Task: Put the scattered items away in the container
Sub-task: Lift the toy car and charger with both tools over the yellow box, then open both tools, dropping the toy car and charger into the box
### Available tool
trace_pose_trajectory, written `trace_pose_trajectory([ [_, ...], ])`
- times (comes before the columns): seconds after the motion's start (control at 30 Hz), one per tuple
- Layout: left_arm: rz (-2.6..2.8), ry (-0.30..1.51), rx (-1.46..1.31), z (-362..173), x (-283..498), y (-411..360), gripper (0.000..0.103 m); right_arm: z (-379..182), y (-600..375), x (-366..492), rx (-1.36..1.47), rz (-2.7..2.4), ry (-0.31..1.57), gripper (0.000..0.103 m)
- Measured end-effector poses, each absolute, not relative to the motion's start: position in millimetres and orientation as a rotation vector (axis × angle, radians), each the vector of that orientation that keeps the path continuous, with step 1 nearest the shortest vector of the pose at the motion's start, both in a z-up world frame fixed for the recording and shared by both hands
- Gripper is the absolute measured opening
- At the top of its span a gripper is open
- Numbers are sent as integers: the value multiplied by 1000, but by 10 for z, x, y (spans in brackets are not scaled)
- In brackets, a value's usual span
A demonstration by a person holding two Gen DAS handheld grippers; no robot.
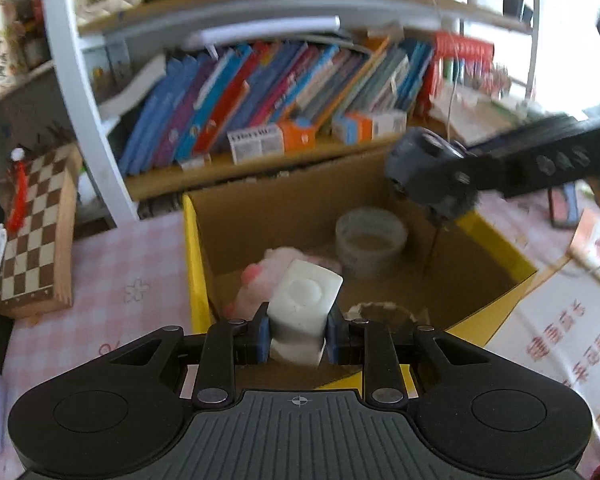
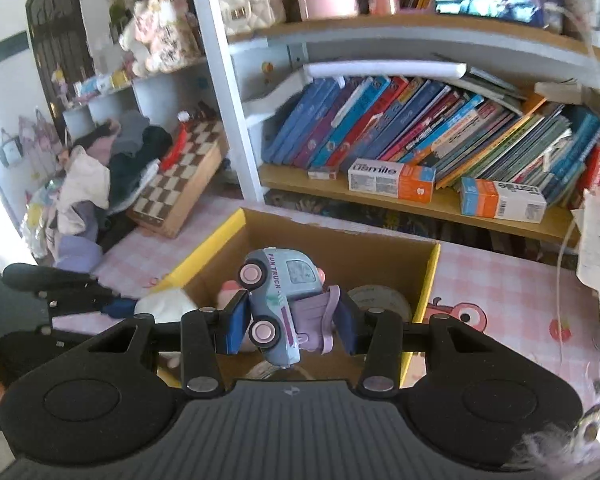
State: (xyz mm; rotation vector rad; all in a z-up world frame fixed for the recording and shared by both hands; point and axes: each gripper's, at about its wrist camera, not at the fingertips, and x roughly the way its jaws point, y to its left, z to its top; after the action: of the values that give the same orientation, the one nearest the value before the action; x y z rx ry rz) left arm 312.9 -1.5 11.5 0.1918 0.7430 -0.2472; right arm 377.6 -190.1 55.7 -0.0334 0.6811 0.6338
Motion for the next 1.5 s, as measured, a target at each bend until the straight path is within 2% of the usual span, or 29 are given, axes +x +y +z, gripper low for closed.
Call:
trace_pose_trajectory([
  [0.2, -295, 837, 235, 8, 3354, -81, 25, 330, -1630, 4259, -147, 674, 794, 42],
  [0.57, -383, 1072, 216, -164, 3789, -74, 25, -270, -1147, 4647, -457, 798, 1057, 43],
  [0.97, -396, 1159, 275, -334, 3873, -183, 29, -415, -1082, 4737, -459, 814, 1102, 43],
  [1.03, -402, 1151, 273, -314, 3874, -180, 30, -392, -1083, 4739, -446, 822, 1092, 50],
  [1.2, -387, 1102, 288, -196, 3807, -196, 48, -307, -1136, 4722, -379, 830, 1080, 65],
  [1.3, -373, 1047, 317, -85, 3720, -209, 60, -196, -1179, 4684, -346, 829, 1052, 66],
  [1.5, -385, 955, 322, 115, 3494, -220, 61, 32, -1268, 4561, -295, 822, 1002, 66],
])
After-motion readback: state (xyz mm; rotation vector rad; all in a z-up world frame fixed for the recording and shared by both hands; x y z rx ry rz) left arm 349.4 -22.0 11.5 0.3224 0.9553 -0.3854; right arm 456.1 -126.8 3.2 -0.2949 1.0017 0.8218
